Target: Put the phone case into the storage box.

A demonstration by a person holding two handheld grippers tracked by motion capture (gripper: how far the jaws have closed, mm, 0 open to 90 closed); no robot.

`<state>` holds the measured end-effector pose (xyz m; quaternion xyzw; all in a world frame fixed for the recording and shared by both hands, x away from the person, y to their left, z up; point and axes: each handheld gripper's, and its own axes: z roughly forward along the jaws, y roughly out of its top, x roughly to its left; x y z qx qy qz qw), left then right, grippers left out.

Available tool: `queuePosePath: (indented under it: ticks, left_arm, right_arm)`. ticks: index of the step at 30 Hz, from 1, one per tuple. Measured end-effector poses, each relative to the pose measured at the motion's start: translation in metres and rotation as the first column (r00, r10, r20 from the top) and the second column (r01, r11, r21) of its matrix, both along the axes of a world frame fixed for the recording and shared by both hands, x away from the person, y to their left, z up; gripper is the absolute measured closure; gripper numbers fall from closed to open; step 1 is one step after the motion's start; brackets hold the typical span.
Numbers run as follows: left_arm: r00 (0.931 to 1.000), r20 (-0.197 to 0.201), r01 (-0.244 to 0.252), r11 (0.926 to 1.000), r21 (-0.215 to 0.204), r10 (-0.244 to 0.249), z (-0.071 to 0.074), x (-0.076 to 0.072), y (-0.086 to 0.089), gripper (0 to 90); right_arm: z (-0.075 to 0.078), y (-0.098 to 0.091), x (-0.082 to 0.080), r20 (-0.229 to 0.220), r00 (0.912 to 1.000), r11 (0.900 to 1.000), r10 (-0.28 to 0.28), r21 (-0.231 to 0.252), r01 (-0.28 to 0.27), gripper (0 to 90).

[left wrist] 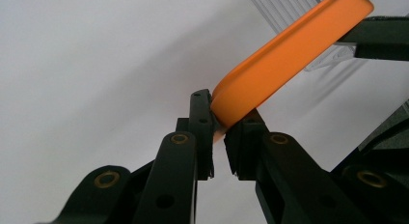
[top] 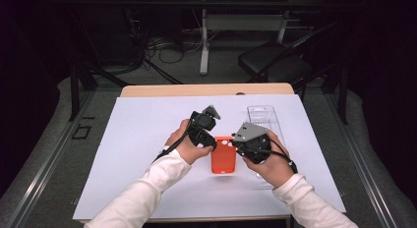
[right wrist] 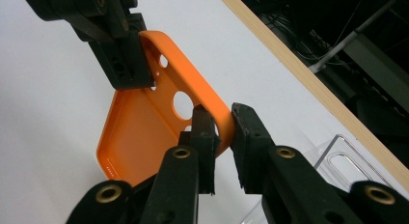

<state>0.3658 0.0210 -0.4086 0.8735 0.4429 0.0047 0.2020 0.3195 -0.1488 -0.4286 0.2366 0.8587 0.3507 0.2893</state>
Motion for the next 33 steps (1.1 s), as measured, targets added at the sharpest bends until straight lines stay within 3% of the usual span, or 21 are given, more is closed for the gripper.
queuePosePath:
  ticks: [17, 23, 33]
  left_arm:
    - [0.9999, -0.01, 0.0, 0.9997, -0.026, 0.0, 0.002, 0.0, 0.001, 80.3]
    - [0.9998, -0.019, 0.008, 0.9991, -0.041, -0.009, 0.003, 0.0, 0.004, 78.0]
    - [0.9995, 0.01, 0.03, 0.9976, -0.062, -0.029, 0.005, -0.001, 0.007, 70.0]
  right_arm:
    - [0.002, -0.001, -0.001, 0.017, 0.9999, 1.0, 0.003, 0.001, -0.003, 81.1]
    - [0.002, -0.004, 0.002, 0.01, 0.9998, 0.9996, 0.018, 0.023, -0.018, 81.1]
    - [0.003, -0.011, 0.005, 0.022, 0.999, 0.9982, 0.038, 0.046, -0.039, 81.0]
